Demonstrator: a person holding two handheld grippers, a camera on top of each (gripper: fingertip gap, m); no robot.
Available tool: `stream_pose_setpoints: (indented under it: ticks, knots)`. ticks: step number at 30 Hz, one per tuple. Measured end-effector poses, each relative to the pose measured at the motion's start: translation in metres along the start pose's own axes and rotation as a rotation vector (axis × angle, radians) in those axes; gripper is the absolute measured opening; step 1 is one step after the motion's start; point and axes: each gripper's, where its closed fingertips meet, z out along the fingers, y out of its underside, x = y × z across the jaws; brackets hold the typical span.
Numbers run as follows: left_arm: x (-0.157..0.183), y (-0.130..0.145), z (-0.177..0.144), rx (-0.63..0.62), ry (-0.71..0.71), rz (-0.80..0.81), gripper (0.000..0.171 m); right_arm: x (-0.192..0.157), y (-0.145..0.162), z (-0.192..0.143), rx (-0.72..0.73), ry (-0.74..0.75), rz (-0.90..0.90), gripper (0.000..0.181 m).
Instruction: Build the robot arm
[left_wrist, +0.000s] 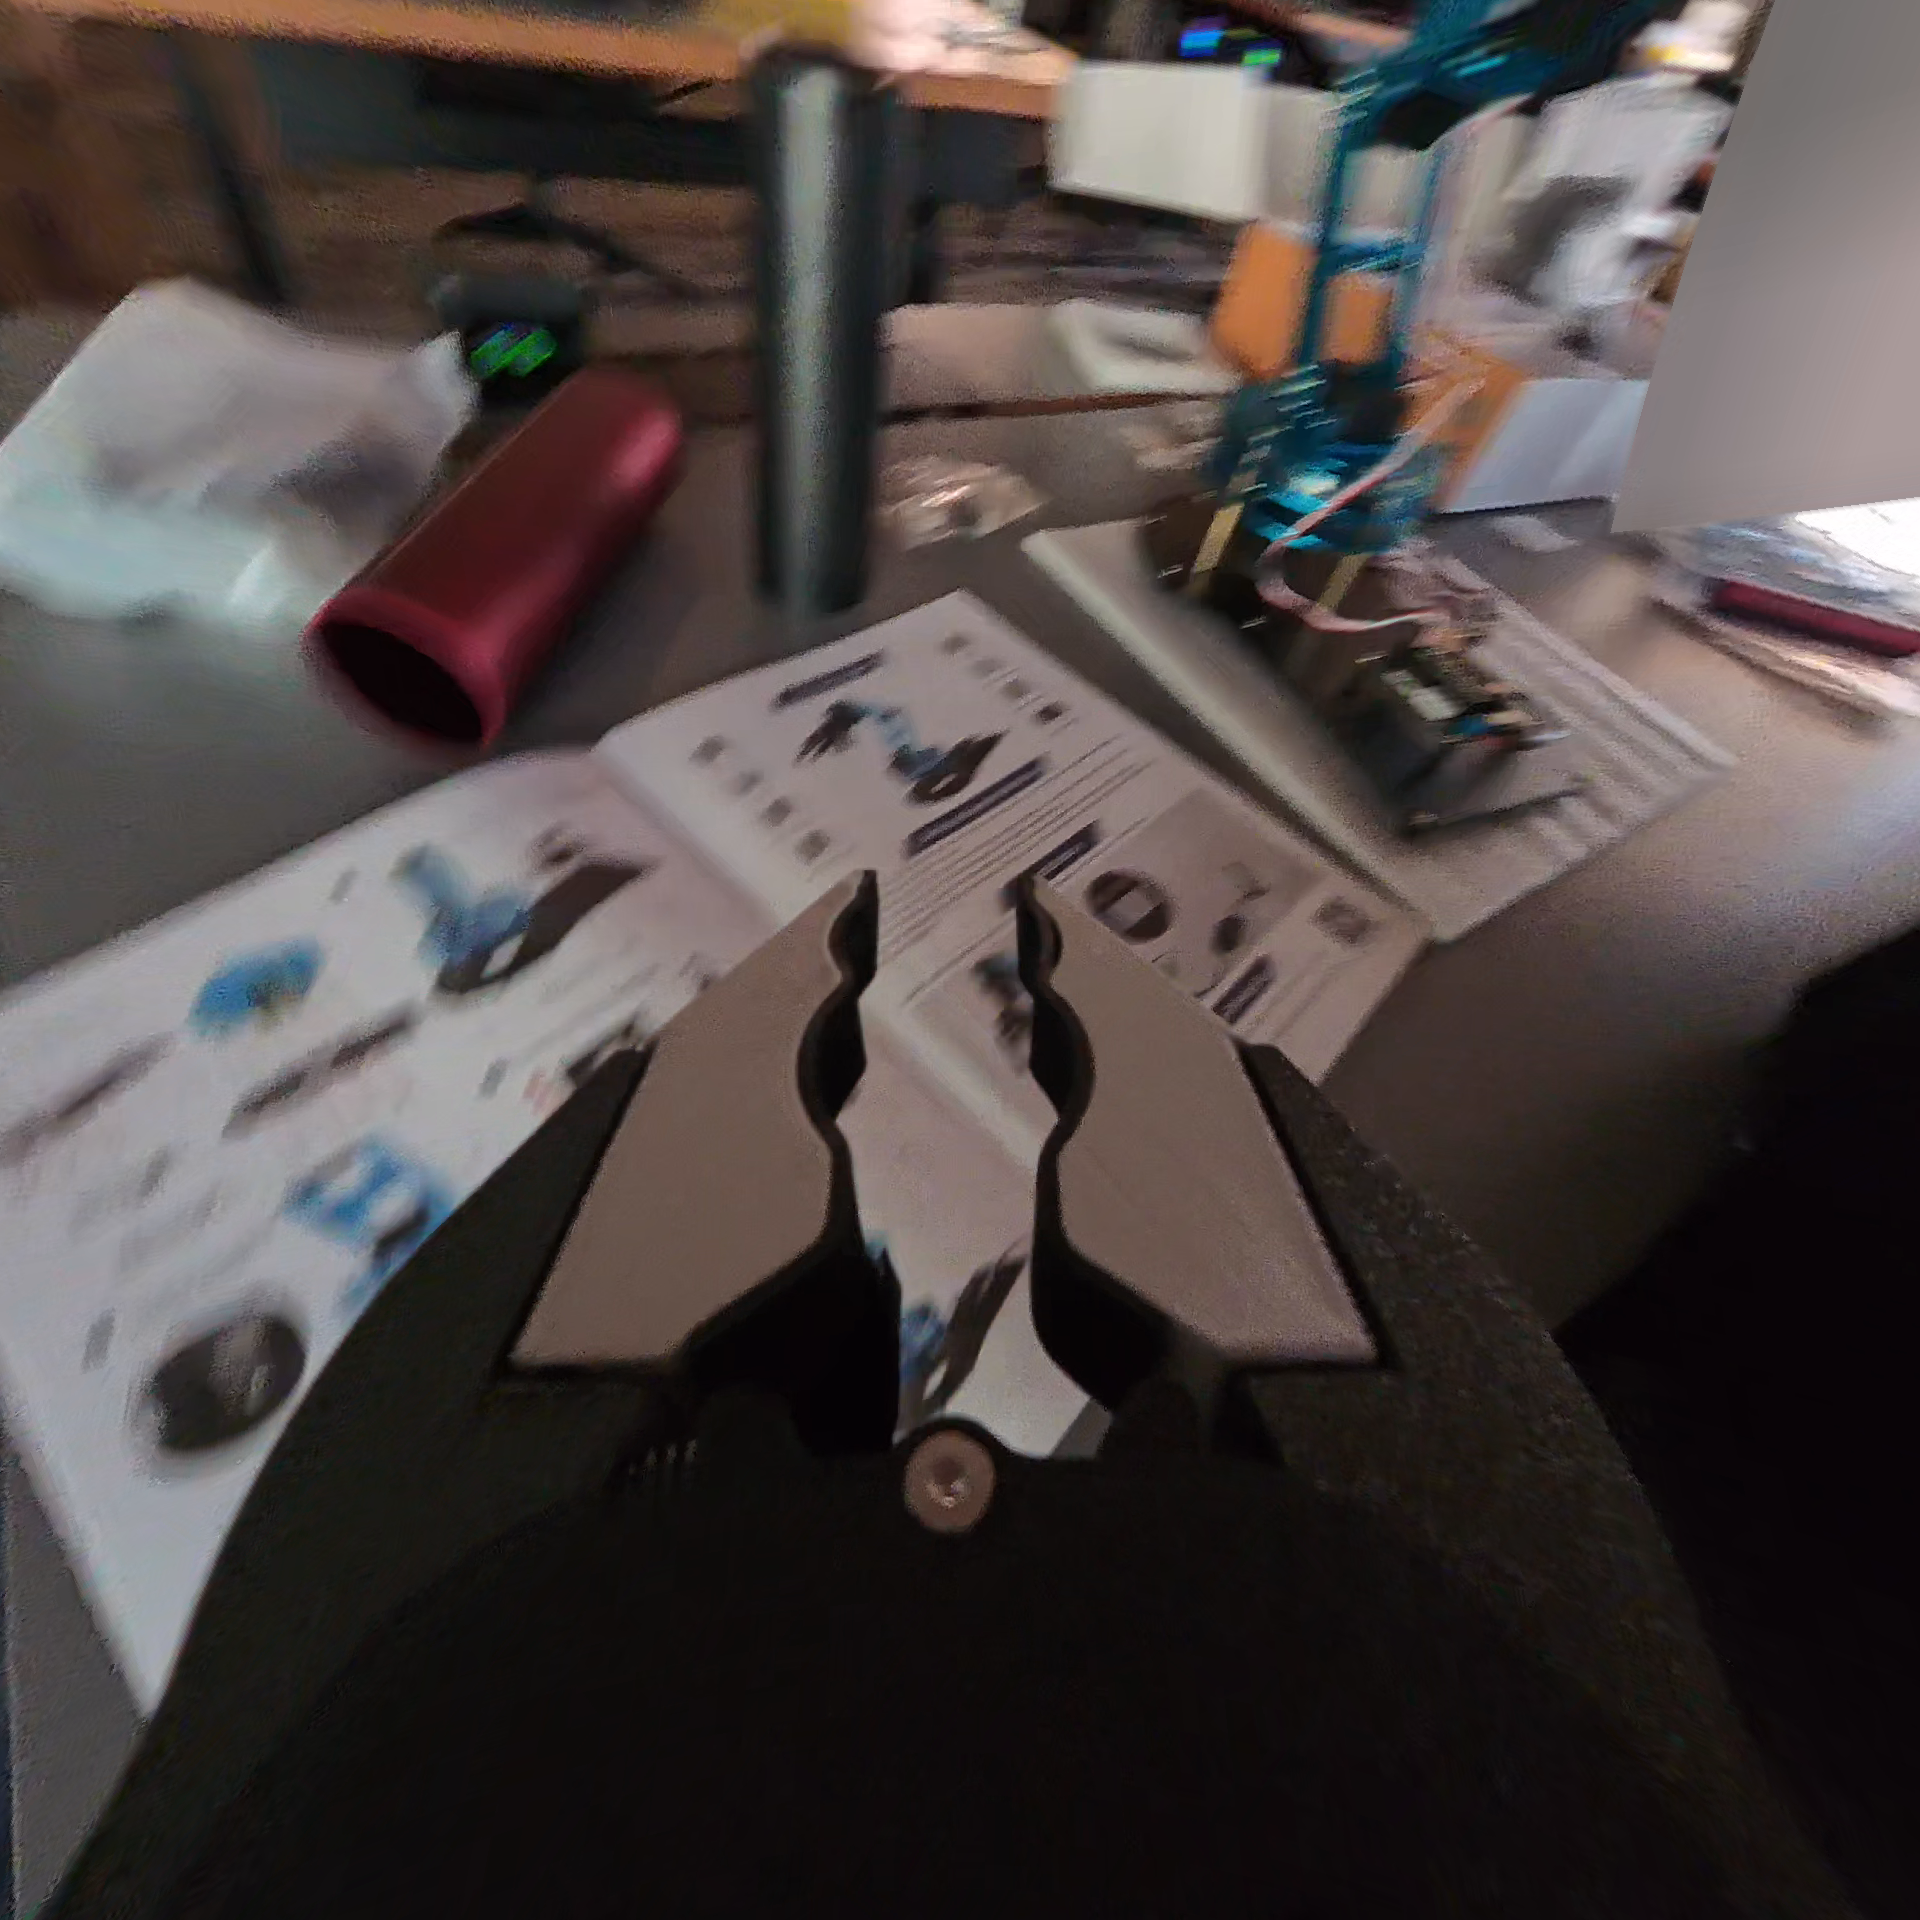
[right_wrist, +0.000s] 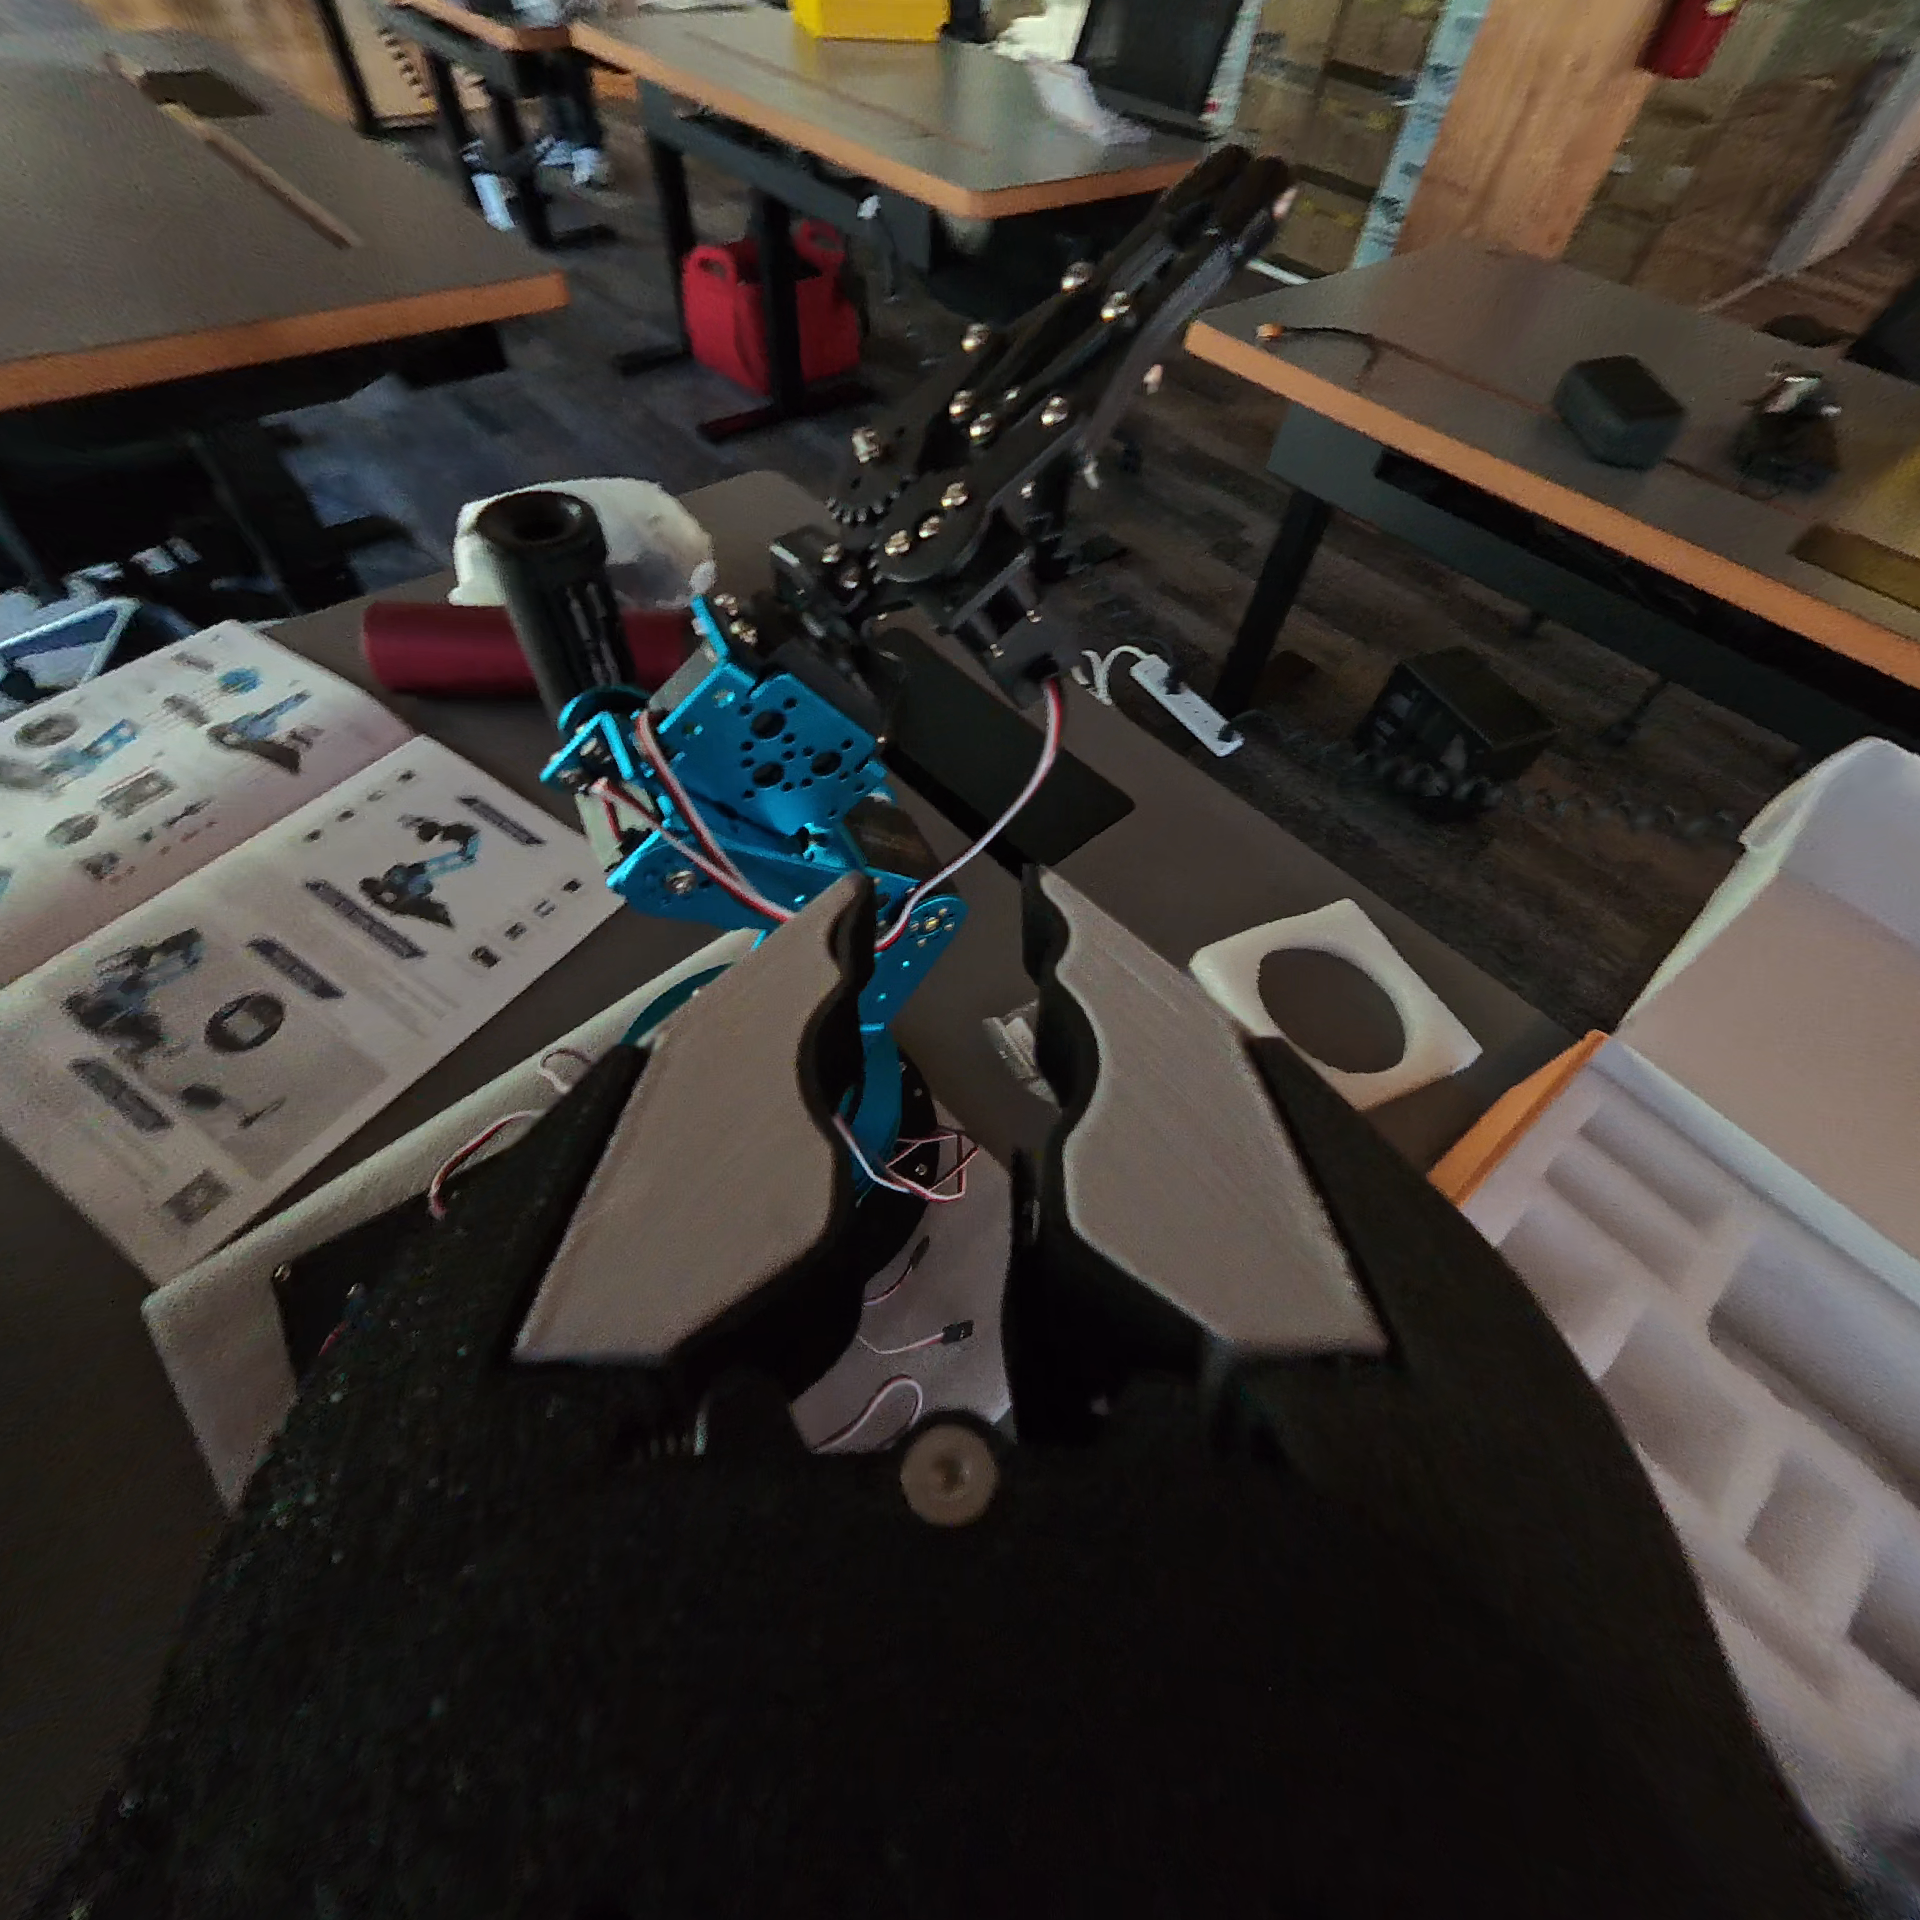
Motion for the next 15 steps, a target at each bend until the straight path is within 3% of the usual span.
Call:
stream_pose_setpoints:
  ticks: [7,10,15]
  knots:
    - [0.126,-0.146,0.058,0.035,0.438,0.43,0.025,0.008,0.0,0.0,0.032,-0.179,-0.011,0.02]
    - [0.18,-0.197,0.103,0.009,0.489,0.645,0.025,-0.007,-0.002,0.012,0.08,-0.273,-0.025,0.022]
    - [0.238,-0.242,0.195,-0.111,0.516,0.917,0.025,-0.045,0.016,0.026,0.047,-0.4,-0.098,0.017]
